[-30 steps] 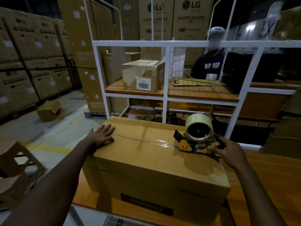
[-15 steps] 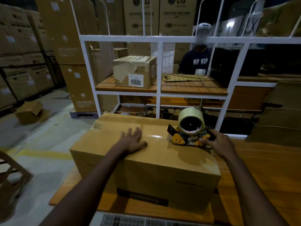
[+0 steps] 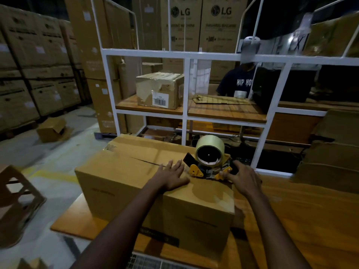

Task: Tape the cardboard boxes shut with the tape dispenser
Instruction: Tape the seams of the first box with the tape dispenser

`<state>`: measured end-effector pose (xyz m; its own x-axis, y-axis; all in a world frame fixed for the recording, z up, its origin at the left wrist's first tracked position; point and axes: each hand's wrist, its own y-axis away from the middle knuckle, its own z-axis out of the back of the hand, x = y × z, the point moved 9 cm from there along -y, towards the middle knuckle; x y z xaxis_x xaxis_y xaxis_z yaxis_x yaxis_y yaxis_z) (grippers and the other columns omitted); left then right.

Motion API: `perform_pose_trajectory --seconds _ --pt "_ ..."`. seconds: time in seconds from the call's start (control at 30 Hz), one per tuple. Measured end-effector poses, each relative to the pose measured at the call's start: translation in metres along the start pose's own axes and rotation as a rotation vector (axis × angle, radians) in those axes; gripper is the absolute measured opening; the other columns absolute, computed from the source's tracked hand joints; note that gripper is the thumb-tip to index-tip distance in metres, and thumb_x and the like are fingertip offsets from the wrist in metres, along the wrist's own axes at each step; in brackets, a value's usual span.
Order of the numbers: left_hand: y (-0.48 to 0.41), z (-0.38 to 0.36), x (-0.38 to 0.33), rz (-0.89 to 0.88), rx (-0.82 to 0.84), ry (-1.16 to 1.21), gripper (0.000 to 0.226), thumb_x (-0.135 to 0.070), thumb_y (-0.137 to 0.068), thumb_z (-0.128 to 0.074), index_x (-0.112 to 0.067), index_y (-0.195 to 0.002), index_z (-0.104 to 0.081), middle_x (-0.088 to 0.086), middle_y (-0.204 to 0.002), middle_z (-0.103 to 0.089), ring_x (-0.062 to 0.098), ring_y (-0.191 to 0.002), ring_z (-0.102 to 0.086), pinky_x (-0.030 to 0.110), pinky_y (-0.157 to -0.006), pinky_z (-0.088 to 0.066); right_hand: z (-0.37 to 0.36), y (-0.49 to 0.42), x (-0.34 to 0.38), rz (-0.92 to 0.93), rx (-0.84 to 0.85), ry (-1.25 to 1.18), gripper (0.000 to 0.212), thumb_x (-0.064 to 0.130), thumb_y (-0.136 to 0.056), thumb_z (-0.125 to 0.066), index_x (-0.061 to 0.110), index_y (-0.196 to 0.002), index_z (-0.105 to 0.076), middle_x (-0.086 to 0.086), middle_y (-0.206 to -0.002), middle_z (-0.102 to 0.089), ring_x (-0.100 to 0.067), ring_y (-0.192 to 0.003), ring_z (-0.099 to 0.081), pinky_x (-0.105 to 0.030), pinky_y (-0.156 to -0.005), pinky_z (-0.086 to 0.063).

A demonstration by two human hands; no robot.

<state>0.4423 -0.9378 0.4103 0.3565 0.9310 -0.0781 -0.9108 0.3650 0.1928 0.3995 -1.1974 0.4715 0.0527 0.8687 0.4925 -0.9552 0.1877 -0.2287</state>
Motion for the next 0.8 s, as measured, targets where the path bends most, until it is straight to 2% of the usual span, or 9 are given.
perform_pose_trajectory --seconds 0.13,0.33,0.43,0.5,0.67,0.8 --pt "-0.001 0.002 0.001 0.011 0.032 -0.002 0.077 -0.067 -0.097 -0.021 -0.026 -0.157 0.007 -0.004 -0.164 0.015 0.024 -0.151 0.011 0.056 -0.12 0.001 0.026 0.0 -0.04 0.013 -0.008 -0.029 0.065 0.066 -0.077 -0.064 0.024 -0.126 -0.059 -0.01 -0.11 -0.068 -0.032 -0.102 -0.06 -0.044 -0.083 -0.047" --pt "0.0 0.005 -0.001 0.034 0.049 -0.007 0.073 -0.062 -0.1 -0.022 -0.028 -0.156 0.008 -0.005 -0.163 0.016 0.023 -0.151 0.011 0.053 -0.119 0.001 0.05 0.003 -0.1 0.038 0.005 -0.101 0.068 0.073 -0.073 -0.061 0.026 -0.122 -0.059 -0.008 -0.113 -0.067 -0.033 -0.105 -0.06 -0.05 -0.085 -0.047" --pt "0.004 0.007 -0.007 0.106 0.047 -0.016 0.078 -0.065 -0.098 -0.024 -0.024 -0.156 0.008 -0.002 -0.163 0.016 0.028 -0.151 0.01 0.055 -0.119 0.0 0.045 0.001 -0.101 0.079 0.038 -0.108 0.06 0.067 -0.079 -0.061 0.022 -0.119 -0.057 -0.007 -0.108 -0.067 -0.032 -0.102 -0.06 -0.05 -0.085 -0.046" --pt "0.009 0.007 -0.033 0.113 0.045 -0.012 0.088 -0.071 -0.094 -0.026 -0.02 -0.157 0.008 0.002 -0.164 0.015 0.031 -0.151 0.008 0.055 -0.12 -0.001 0.043 0.0 -0.1 0.102 0.047 -0.102 0.057 0.068 -0.081 -0.058 0.024 -0.117 -0.055 -0.005 -0.105 -0.066 -0.032 -0.101 -0.06 -0.05 -0.085 -0.046" --pt "0.007 -0.01 -0.141 -0.014 0.001 -0.021 0.111 -0.087 -0.08 -0.026 -0.016 -0.157 0.008 0.005 -0.164 0.014 0.03 -0.151 0.008 0.056 -0.119 0.0 0.039 -0.005 -0.104 0.132 0.06 -0.085 0.062 0.076 -0.079 -0.051 0.025 -0.114 -0.053 -0.002 -0.102 -0.065 -0.031 -0.098 -0.06 -0.045 -0.082 -0.045" --pt "0.0 -0.01 -0.15 0.058 -0.04 -0.017 0.111 -0.085 -0.08 -0.036 -0.016 -0.158 0.005 0.006 -0.164 0.012 0.03 -0.151 0.008 0.061 -0.118 0.0 0.036 -0.006 -0.104 0.17 0.063 -0.082 0.053 0.074 -0.081 -0.049 0.025 -0.102 -0.049 0.001 -0.092 -0.061 -0.028 -0.089 -0.059 -0.046 -0.078 -0.048"
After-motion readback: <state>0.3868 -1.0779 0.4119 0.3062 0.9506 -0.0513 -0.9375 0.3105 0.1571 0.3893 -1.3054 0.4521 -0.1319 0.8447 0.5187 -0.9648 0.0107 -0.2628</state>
